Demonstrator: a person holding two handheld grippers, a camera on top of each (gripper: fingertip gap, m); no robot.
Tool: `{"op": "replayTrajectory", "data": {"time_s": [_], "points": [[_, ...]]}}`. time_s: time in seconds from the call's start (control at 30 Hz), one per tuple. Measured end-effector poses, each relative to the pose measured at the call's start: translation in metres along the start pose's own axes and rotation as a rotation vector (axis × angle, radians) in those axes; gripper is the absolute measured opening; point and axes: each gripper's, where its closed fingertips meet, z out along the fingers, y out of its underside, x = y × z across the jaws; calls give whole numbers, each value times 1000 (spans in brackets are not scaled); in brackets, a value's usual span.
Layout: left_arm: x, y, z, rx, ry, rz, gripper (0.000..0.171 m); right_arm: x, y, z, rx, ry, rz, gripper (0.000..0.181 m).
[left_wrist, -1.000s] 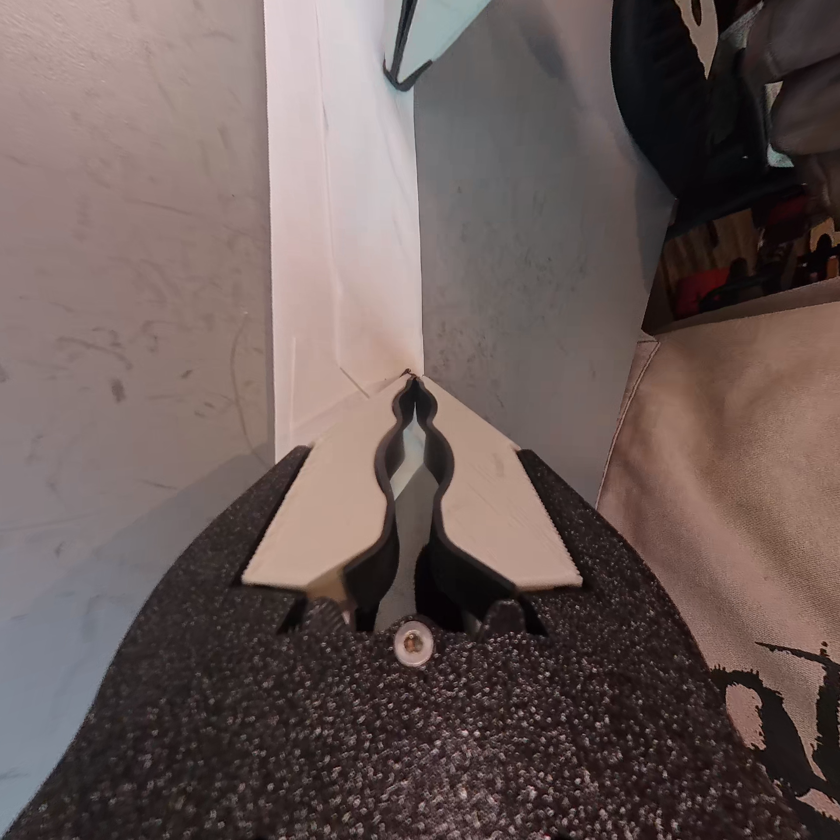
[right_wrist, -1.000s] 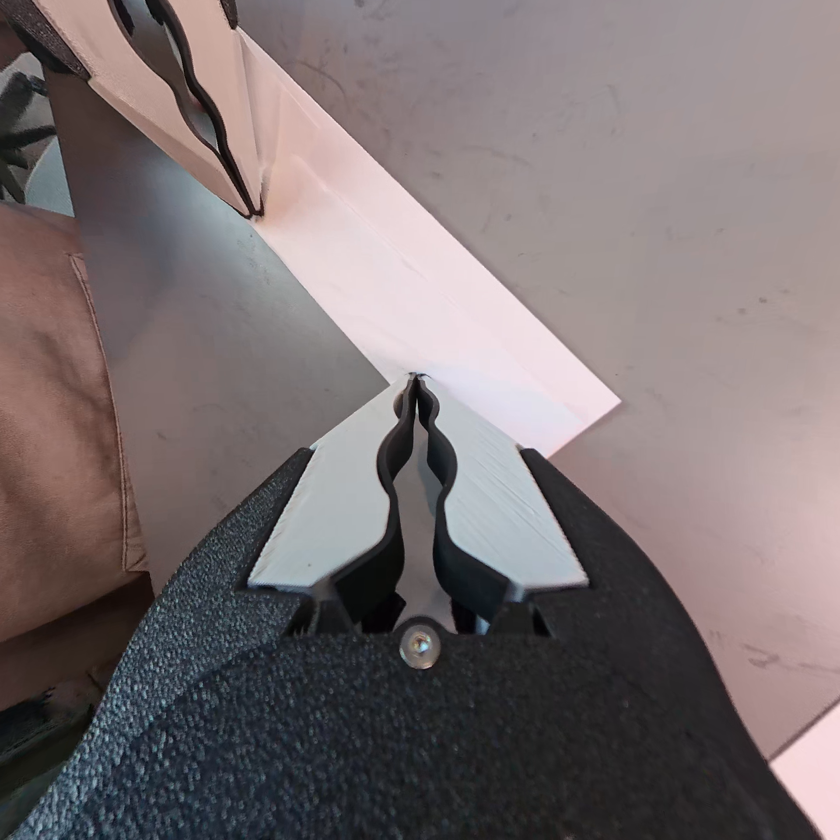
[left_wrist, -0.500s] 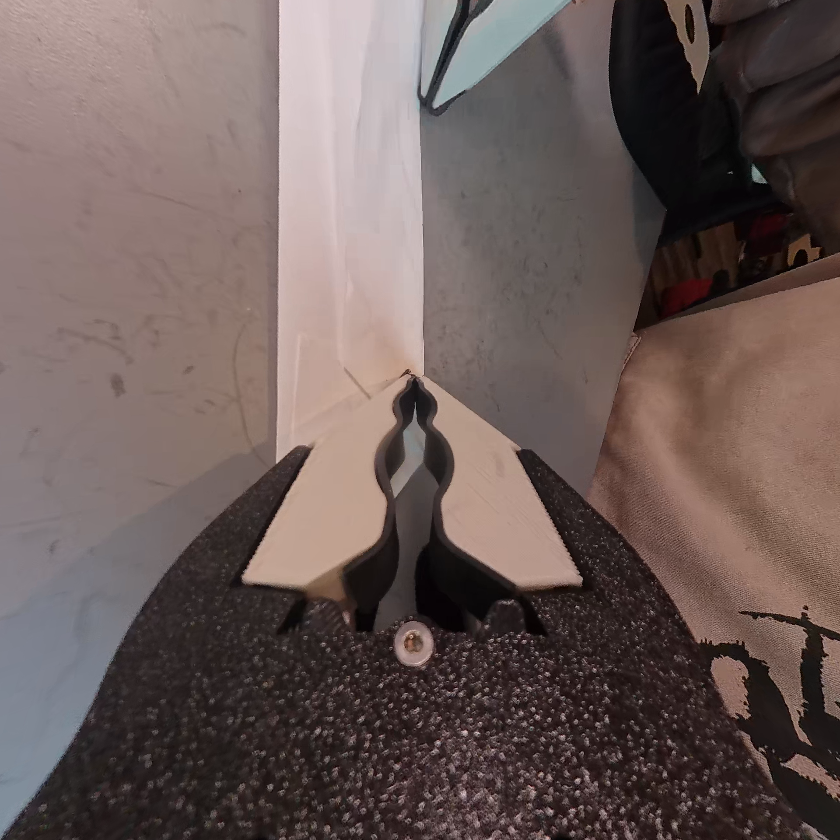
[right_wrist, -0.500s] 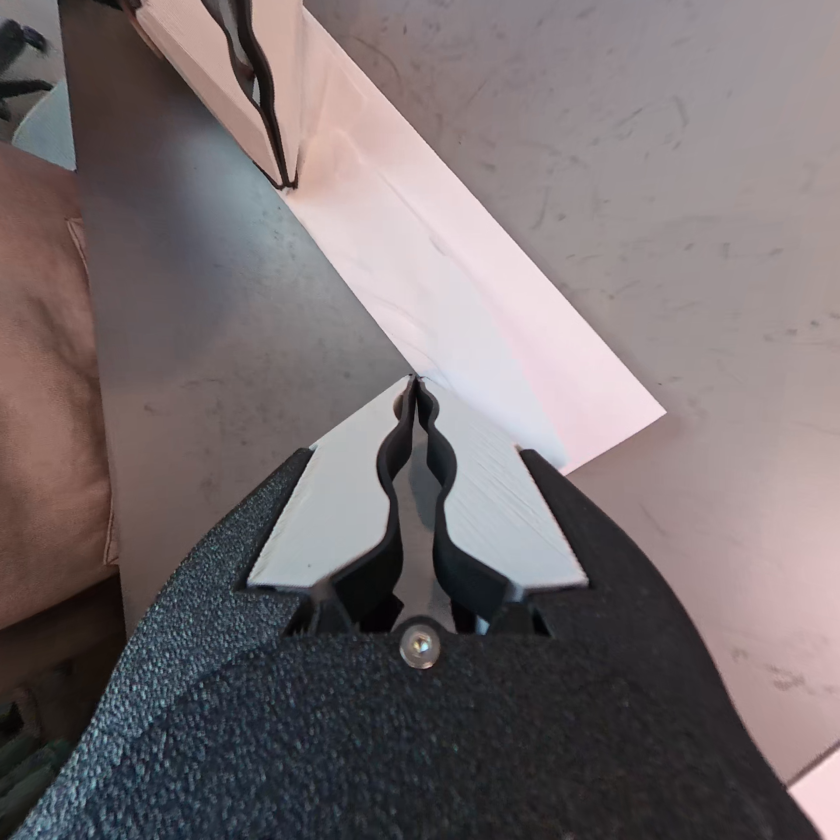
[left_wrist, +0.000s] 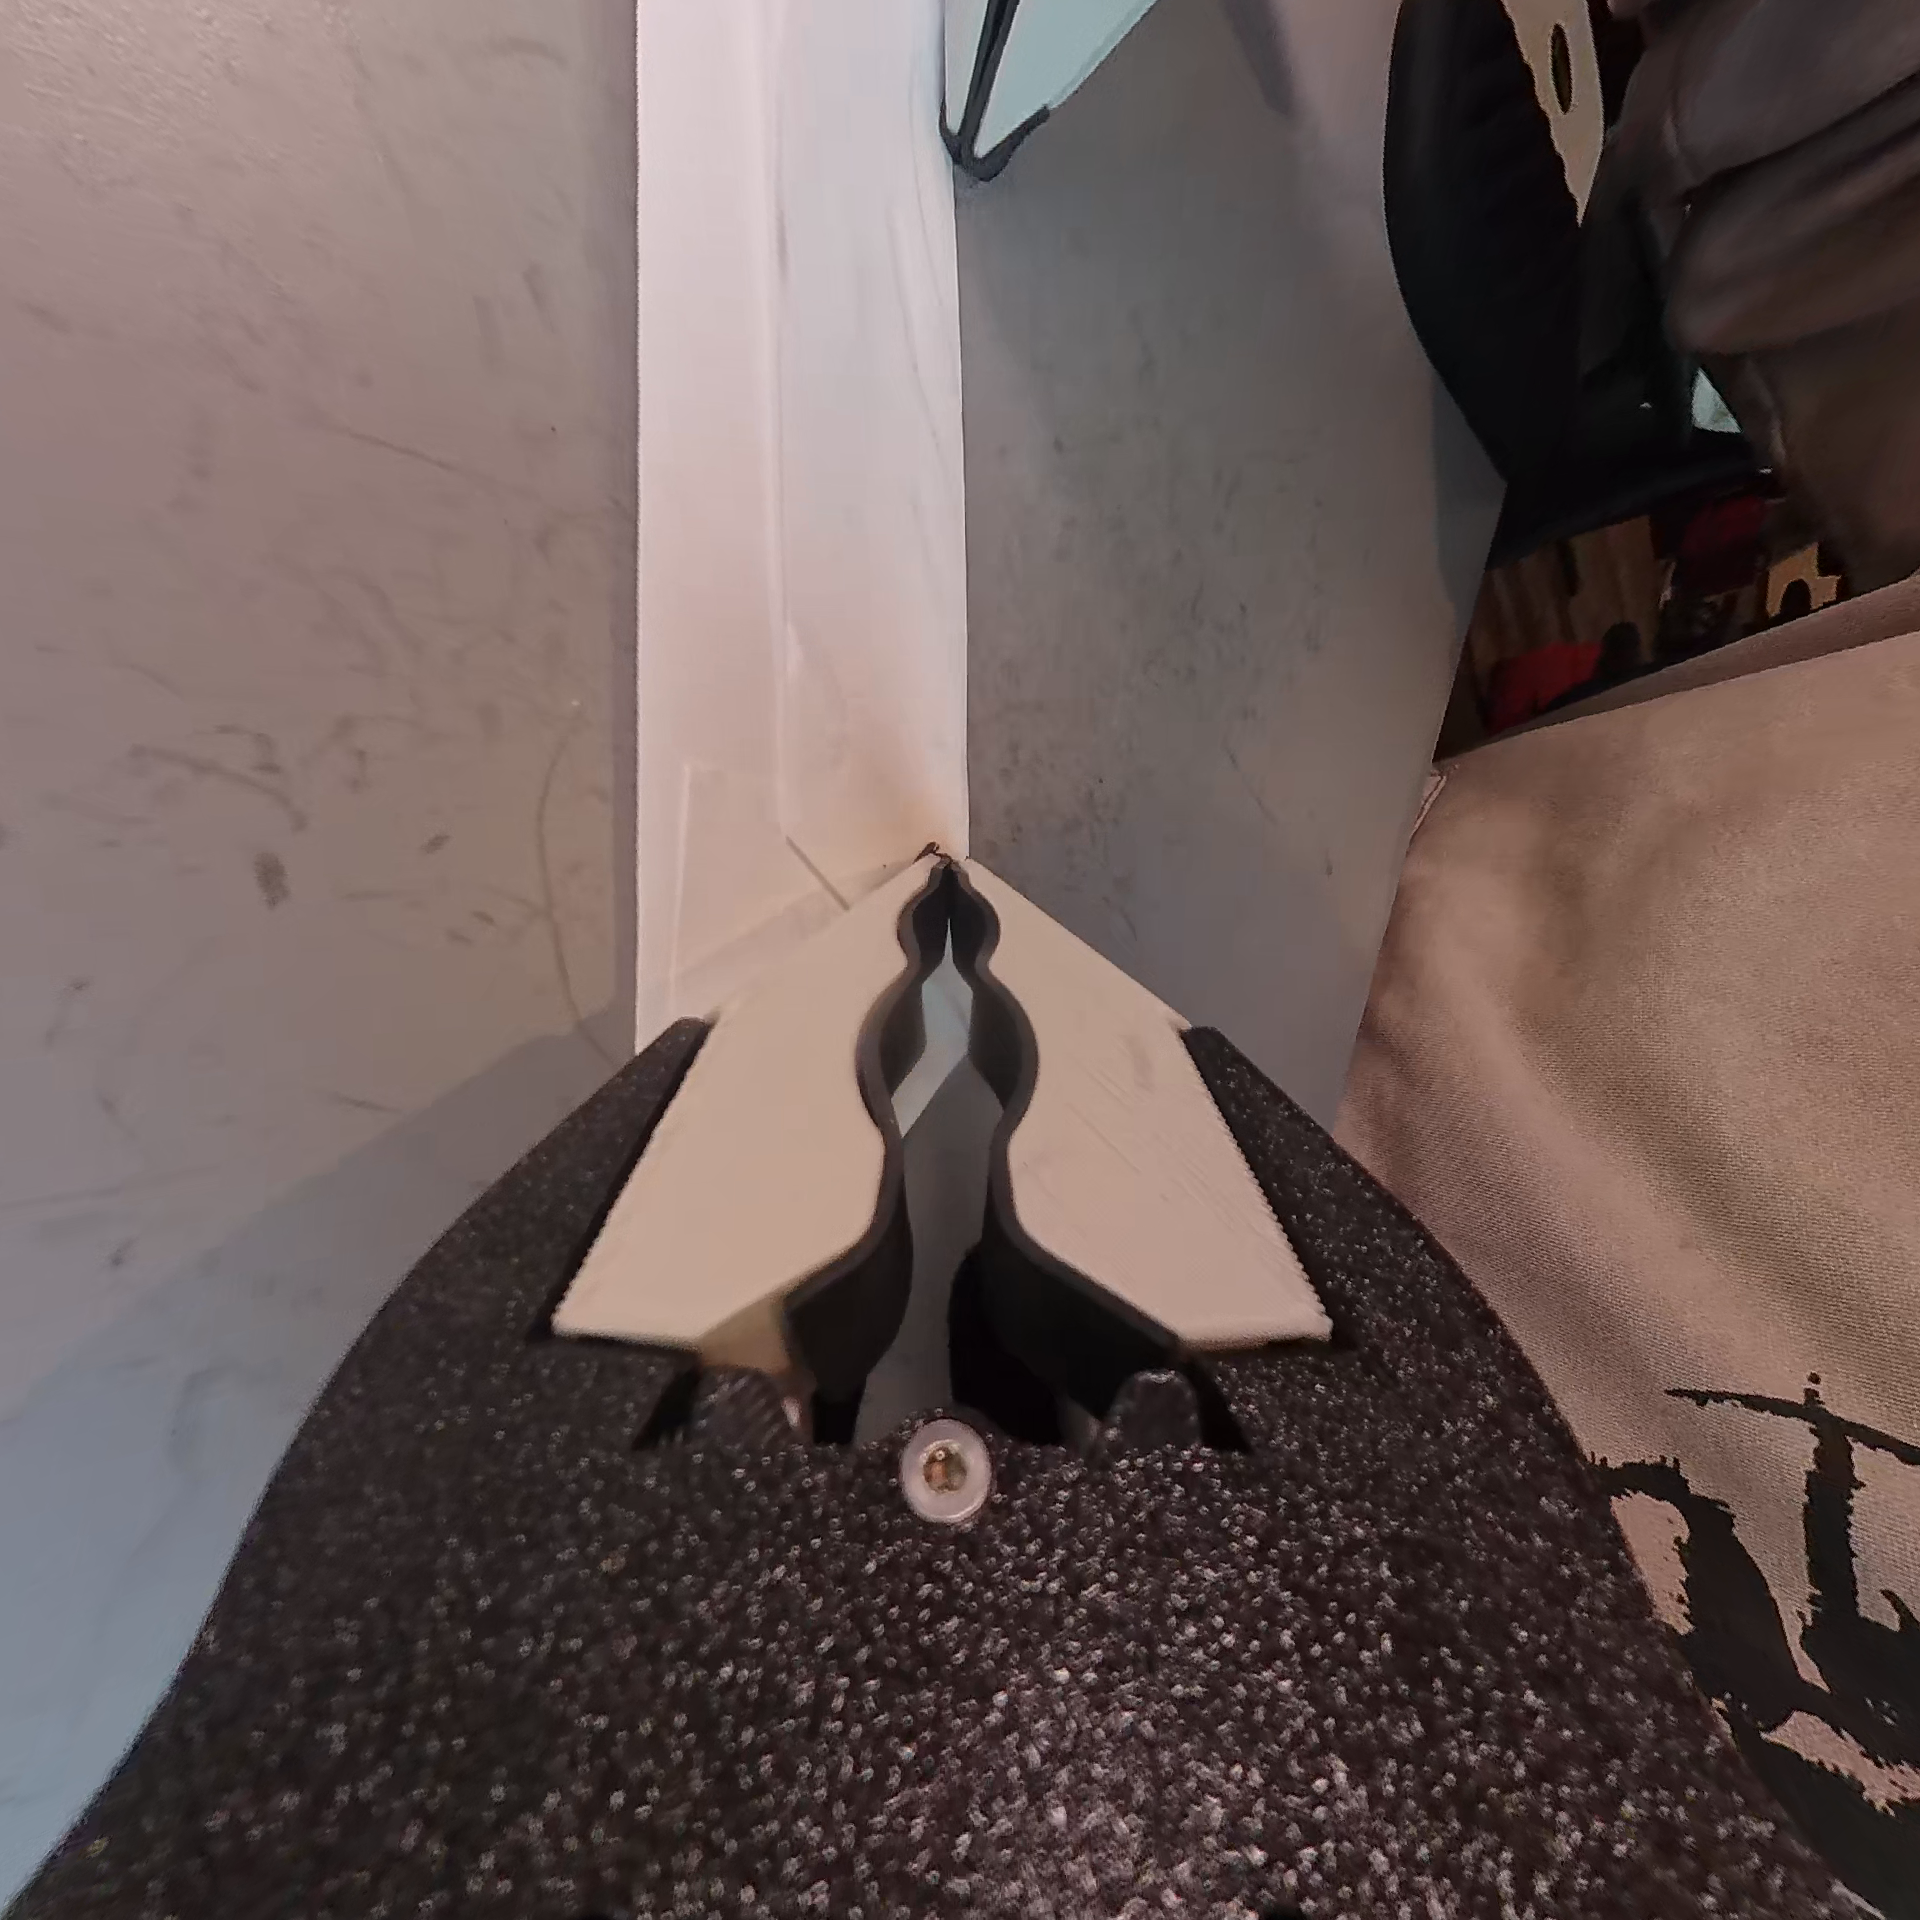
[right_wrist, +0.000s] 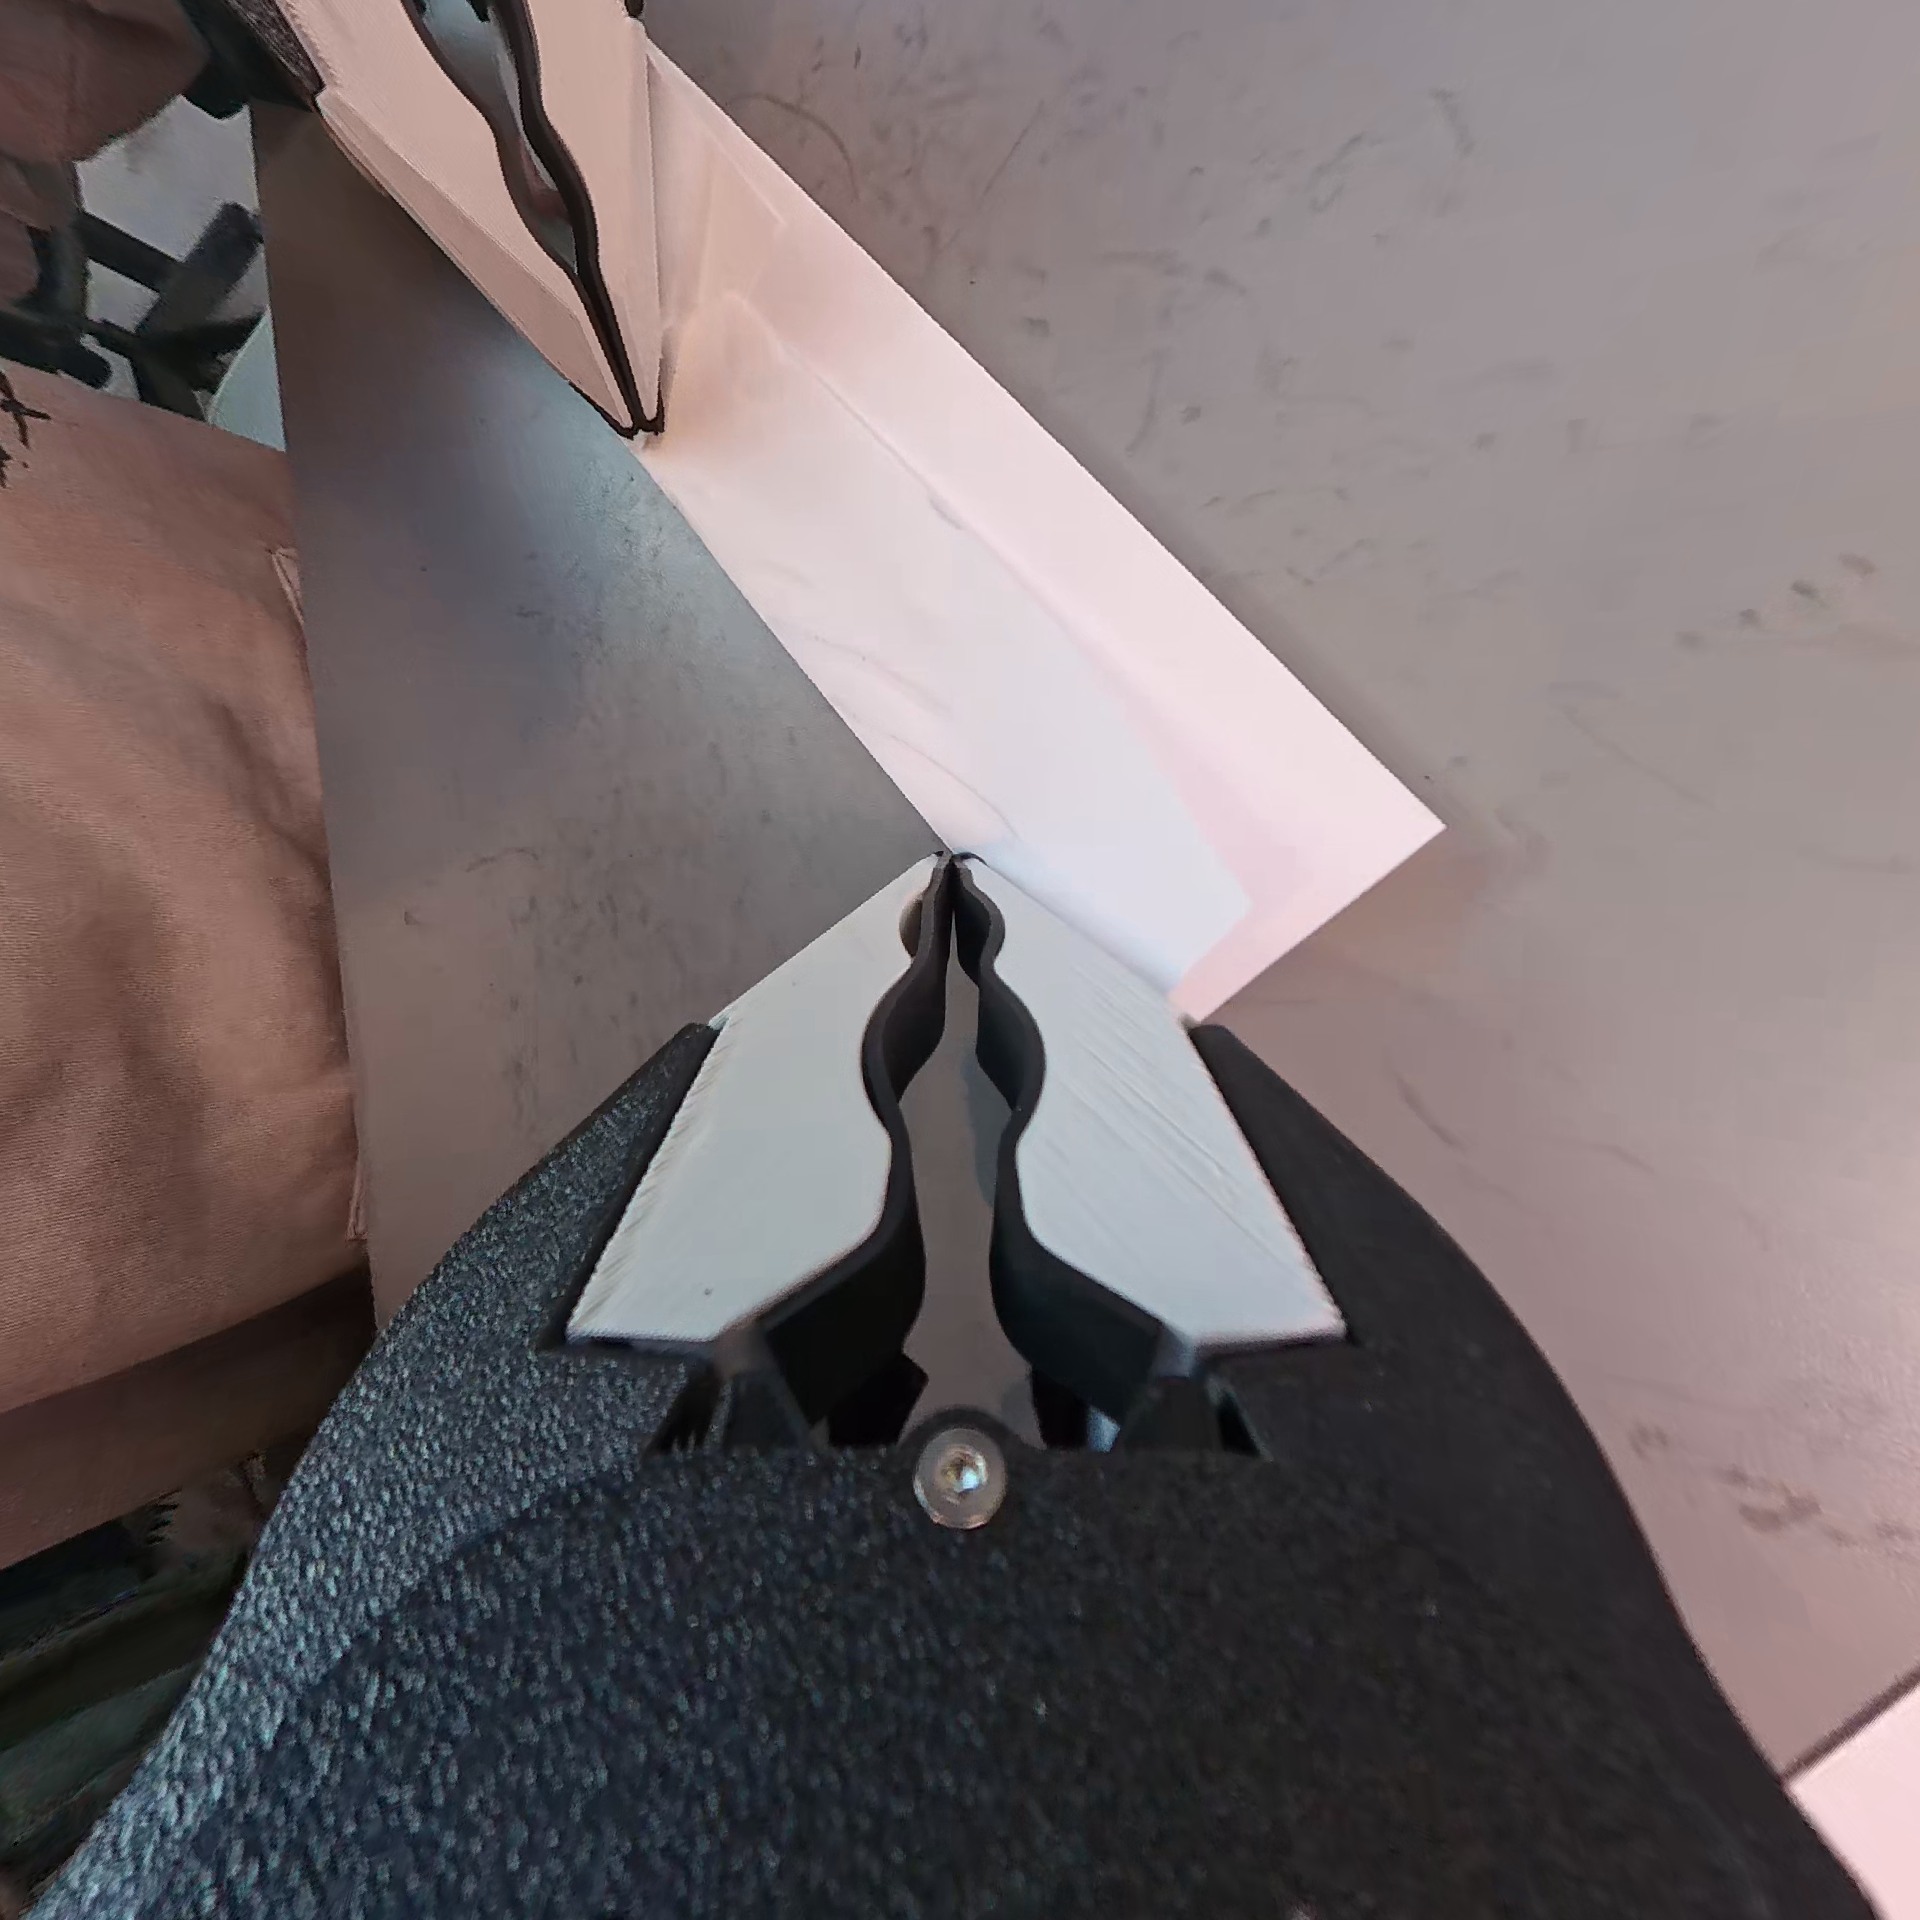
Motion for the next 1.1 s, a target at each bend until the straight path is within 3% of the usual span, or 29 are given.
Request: {"op": "replayTrajectory", "data": {"time_s": [0.47,0.53,0.63,0.7,0.8,0.93,1.0,1.03,1.1], "points": [[0,-2,0,-2,20,-32,0,42,21,-43,-11,-60,167,0],[0,-2,0,-1,24,-39,0,44,20,-45,-23,4,116,0],[0,-3,0,-1,31,-47,0,33,-12,-69,215,7,18,5],[0,-3,0,-1,30,-43,0,26,-21,-80,284,128,-164,17],[2,-2,0,-10,29,-17,0,13,-22,-67,243,348,-474,38],[14,-15,-11,79,28,92,0,3,-4,-27,31,548,-842,47],[25,-28,-26,177,12,170,4,-2,1,-14,6,484,-795,43],[27,-34,-35,226,-36,224,17,-1,0,-14,18,468,-742,45],[32,-39,-55,313,-146,340,29,1,7,-12,-18,395,-653,31]]}}
